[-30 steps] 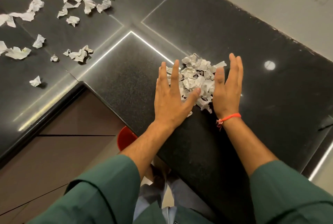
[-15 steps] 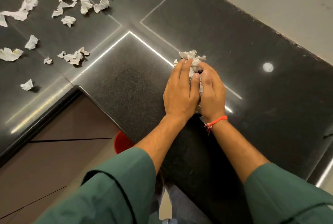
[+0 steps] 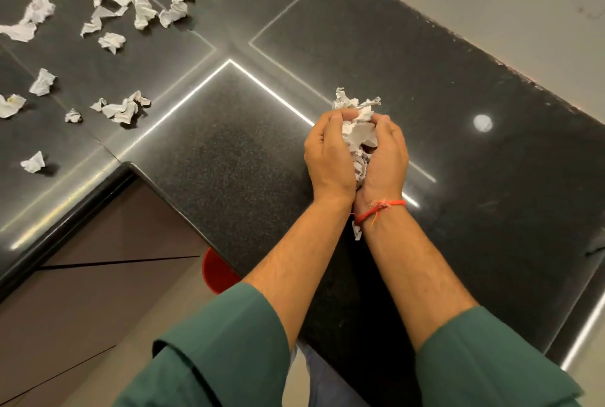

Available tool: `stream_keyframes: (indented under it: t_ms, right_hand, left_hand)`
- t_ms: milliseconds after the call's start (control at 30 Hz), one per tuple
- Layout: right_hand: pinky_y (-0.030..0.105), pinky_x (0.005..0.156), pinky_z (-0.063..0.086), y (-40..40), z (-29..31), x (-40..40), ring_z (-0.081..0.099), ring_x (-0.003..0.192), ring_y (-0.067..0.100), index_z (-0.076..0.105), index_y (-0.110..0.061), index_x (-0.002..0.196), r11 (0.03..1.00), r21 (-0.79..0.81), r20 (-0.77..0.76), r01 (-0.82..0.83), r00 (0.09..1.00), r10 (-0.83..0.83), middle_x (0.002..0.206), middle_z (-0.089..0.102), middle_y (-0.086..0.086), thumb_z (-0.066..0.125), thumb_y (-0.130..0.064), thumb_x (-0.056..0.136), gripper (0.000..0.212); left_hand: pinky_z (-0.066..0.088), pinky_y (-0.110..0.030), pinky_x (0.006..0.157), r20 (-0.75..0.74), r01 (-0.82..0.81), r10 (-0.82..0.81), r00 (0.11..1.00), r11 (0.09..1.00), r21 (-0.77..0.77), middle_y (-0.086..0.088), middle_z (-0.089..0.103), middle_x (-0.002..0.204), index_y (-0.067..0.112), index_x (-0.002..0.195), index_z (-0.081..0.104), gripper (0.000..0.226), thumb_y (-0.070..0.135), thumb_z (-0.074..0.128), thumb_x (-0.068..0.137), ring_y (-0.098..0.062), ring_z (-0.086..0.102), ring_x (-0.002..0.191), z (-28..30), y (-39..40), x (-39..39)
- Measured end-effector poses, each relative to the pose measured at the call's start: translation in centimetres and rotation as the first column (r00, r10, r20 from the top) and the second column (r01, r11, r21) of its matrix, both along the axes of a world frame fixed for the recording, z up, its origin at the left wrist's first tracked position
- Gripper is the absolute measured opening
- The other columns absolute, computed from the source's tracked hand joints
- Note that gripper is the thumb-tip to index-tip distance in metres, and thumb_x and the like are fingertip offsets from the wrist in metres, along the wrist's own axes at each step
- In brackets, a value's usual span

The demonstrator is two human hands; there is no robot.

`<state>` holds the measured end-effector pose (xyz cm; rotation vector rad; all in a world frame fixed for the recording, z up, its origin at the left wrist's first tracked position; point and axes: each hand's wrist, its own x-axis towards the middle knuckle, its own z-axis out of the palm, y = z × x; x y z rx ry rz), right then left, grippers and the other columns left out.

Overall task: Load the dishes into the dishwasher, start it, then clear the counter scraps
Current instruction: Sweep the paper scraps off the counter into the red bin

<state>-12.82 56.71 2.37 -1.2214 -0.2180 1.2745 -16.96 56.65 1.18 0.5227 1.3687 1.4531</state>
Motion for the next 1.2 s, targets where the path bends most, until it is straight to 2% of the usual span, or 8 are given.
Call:
stream_keyframes:
  t_ms: [133,333,467,633,767,900,967,1200]
  right_hand:
    - [0.028,0.074,0.059,-0.2,1.1,-0.6,0.071,0.089,0.018,0.066,-0.006,0.125,0.997,0.067,-0.071,-0.023,0.997,0.028,0.105,0.073,0.010,0.049,-0.018,0.106,0.029]
    - [0.030,0.074,0.059,-1.4,2.8,-2.8,0.071,0.085,0.018,0.072,-0.004,0.113,0.989,0.134,0.031,-0.062,0.998,0.059,0.099,0.075,0.011,0.063,-0.013,0.098,0.020]
    - [0.040,0.085,0.060,-2.1,3.2,-4.7,0.069,0.091,0.025,0.070,0.002,0.112,0.984,0.148,0.086,-0.098,0.993,0.086,0.106,0.072,0.019,0.062,-0.017,0.099,0.024]
    - [0.039,0.082,0.058,-5.0,3.3,-10.6,0.067,0.088,0.024,0.072,-0.008,0.100,0.973,0.159,0.128,-0.170,0.980,0.150,0.094,0.072,0.009,0.058,-0.017,0.102,0.017]
    - [0.041,0.085,0.059,-9.3,2.0,-17.3,0.070,0.093,0.026,0.073,-0.006,0.107,0.957,0.118,0.129,-0.264,0.960,0.249,0.103,0.074,0.013,0.058,-0.018,0.101,0.019]
    - [0.038,0.082,0.058,-14.1,-0.5,-23.5,0.069,0.089,0.022,0.073,-0.011,0.101,0.923,0.064,0.121,-0.380,0.921,0.370,0.100,0.074,0.013,0.057,-0.015,0.102,0.017]
    - [0.042,0.086,0.058,-16.4,-2.7,-26.0,0.068,0.092,0.024,0.074,-0.013,0.099,0.897,0.020,0.109,-0.441,0.893,0.437,0.102,0.075,0.014,0.058,-0.016,0.102,0.017]
    - [0.034,0.076,0.059,-20.7,-12.2,-30.2,0.071,0.083,0.021,0.074,-0.015,0.092,0.825,-0.319,0.023,-0.467,0.866,0.499,0.094,0.075,0.013,0.056,-0.013,0.101,0.021]
  left_hand:
    - [0.056,-0.034,0.072,0.067,0.011,-0.011,0.998,1.000,-0.003,-0.010,0.073,0.088,-0.002,0.093,0.071,0.024,0.008,0.050,0.096,-0.021,0.069,0.081,1.6,-0.3,-0.3]
    - [0.052,-0.028,0.062,0.032,-0.001,0.000,0.999,0.999,0.051,-0.007,0.067,0.078,-0.007,0.091,0.069,0.024,0.008,0.050,0.097,-0.015,0.063,0.071,3.5,-1.3,-2.5]
    - [0.054,-0.026,0.061,0.076,-0.008,0.003,0.997,0.998,0.067,-0.005,0.067,0.077,-0.006,0.091,0.069,0.024,0.008,0.050,0.098,-0.014,0.064,0.071,4.7,-2.3,-4.6]
    - [0.051,-0.021,0.058,0.075,-0.079,0.073,0.994,0.993,0.087,-0.003,0.065,0.074,-0.010,0.093,0.067,0.023,0.005,0.049,0.099,-0.009,0.062,0.066,5.2,-5.7,-10.6]
    - [0.050,-0.022,0.058,0.027,-0.182,0.181,0.983,0.982,0.043,-0.004,0.065,0.075,-0.011,0.092,0.067,0.022,0.004,0.050,0.097,-0.008,0.061,0.066,4.7,-10.1,-17.1]
    - [0.051,-0.023,0.059,-0.031,-0.293,0.292,0.956,0.956,-0.029,-0.008,0.066,0.081,-0.010,0.094,0.068,0.024,0.005,0.050,0.097,-0.009,0.062,0.069,2.4,-15.4,-23.3]
    - [0.050,-0.023,0.060,-0.065,-0.350,0.345,0.936,0.933,-0.085,-0.007,0.066,0.080,-0.010,0.093,0.069,0.024,0.004,0.050,0.097,-0.008,0.062,0.068,0.5,-17.8,-25.7]
    - [0.050,-0.021,0.050,0.018,-0.385,0.437,0.899,0.811,-0.440,0.001,0.069,0.066,-0.001,0.091,0.073,0.020,0.008,0.055,0.093,-0.008,0.064,0.058,-8.8,-21.9,-29.8]
